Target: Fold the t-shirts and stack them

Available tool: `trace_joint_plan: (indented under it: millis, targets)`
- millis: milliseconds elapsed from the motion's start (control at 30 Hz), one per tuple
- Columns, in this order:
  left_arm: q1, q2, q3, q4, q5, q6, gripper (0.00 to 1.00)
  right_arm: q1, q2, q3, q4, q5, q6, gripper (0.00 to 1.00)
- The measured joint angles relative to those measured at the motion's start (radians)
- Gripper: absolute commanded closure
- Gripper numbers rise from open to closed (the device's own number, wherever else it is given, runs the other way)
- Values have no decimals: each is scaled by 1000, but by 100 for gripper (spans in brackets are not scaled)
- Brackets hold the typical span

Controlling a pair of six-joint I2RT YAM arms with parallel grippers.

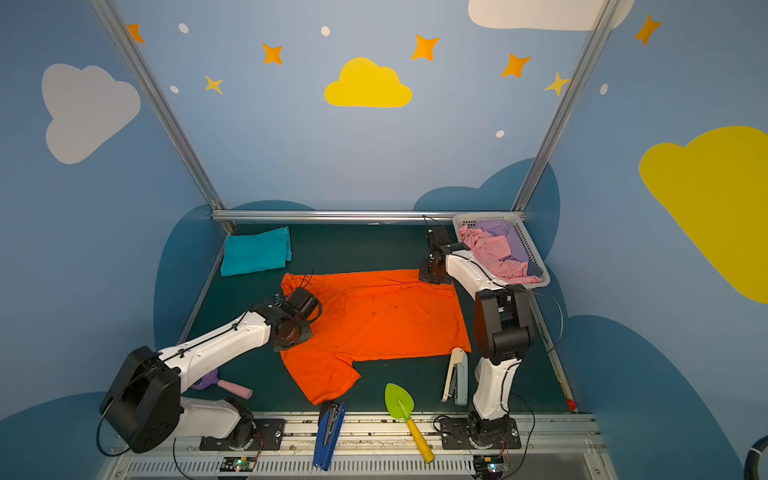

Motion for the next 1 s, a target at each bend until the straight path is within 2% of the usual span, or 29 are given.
trace_joint_plan:
  millis: [200, 367, 567, 800, 900, 1000]
  targets:
    - [4, -53, -26, -41, -22, -32, 70, 39, 175, 166, -19, 7, -16, 99]
    - [19, -98, -49, -71, -27, -47, 69, 68, 212, 163, -33, 8, -21, 100]
    - [27, -164, -51, -115, -26, -53, 58, 99, 164, 27, -1, 3, -15, 100]
    - [-24, -338, -80, -183, -10, -59, 54, 108, 85, -95, 25, -1, 5, 100]
    - [-78, -390, -145, -192, 19, -93, 50, 113, 38, -129, 9, -2, 9, 100]
    - [-189, -392, -236, -182, 57, -165, 42, 116, -74, -174, -12, 3, 17, 100]
